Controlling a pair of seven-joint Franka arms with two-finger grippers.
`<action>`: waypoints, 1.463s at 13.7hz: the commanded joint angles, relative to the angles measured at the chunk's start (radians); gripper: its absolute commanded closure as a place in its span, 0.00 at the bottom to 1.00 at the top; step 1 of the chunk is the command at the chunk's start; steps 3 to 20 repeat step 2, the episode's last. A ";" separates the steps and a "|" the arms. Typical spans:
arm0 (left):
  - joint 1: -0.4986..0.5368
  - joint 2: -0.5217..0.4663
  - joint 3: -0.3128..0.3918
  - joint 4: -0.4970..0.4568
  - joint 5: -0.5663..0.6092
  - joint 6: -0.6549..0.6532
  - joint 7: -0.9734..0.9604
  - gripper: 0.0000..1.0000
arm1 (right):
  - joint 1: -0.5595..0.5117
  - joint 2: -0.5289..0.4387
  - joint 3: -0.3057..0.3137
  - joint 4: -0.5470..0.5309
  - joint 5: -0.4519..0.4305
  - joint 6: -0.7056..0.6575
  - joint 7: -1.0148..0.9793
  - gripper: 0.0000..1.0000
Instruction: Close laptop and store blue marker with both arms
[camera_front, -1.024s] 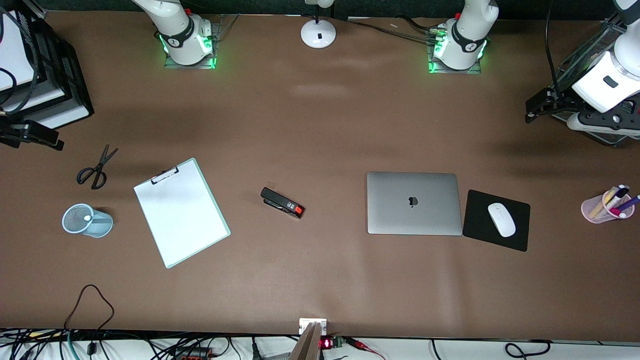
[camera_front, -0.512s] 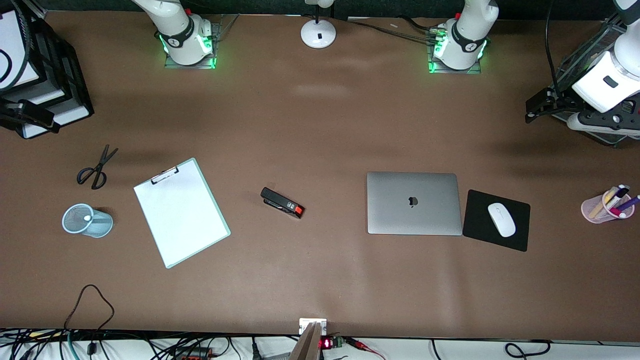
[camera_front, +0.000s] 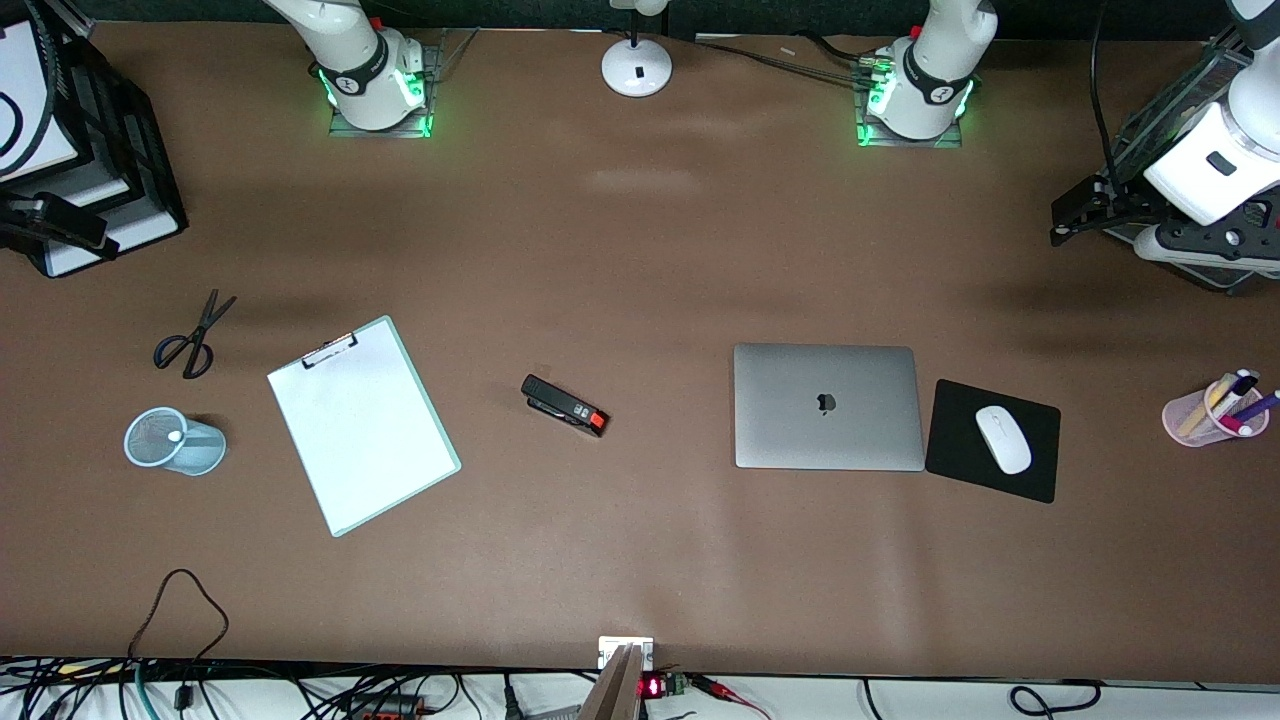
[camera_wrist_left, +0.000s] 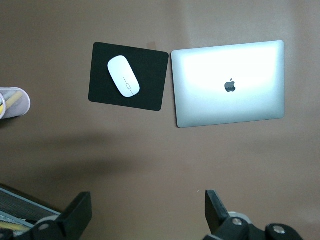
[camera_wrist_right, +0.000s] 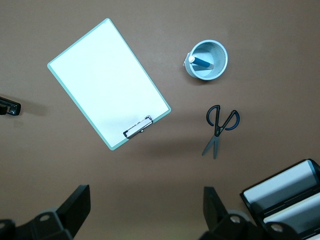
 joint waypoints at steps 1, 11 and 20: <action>0.007 -0.011 -0.003 0.005 -0.006 -0.016 0.012 0.00 | 0.007 -0.026 -0.004 -0.011 0.009 -0.011 0.017 0.00; 0.007 -0.011 -0.003 0.005 -0.006 -0.018 0.012 0.00 | 0.009 -0.026 -0.003 -0.011 0.008 -0.011 0.016 0.00; 0.007 -0.011 -0.003 0.005 -0.006 -0.018 0.012 0.00 | 0.009 -0.026 -0.003 -0.011 0.008 -0.011 0.016 0.00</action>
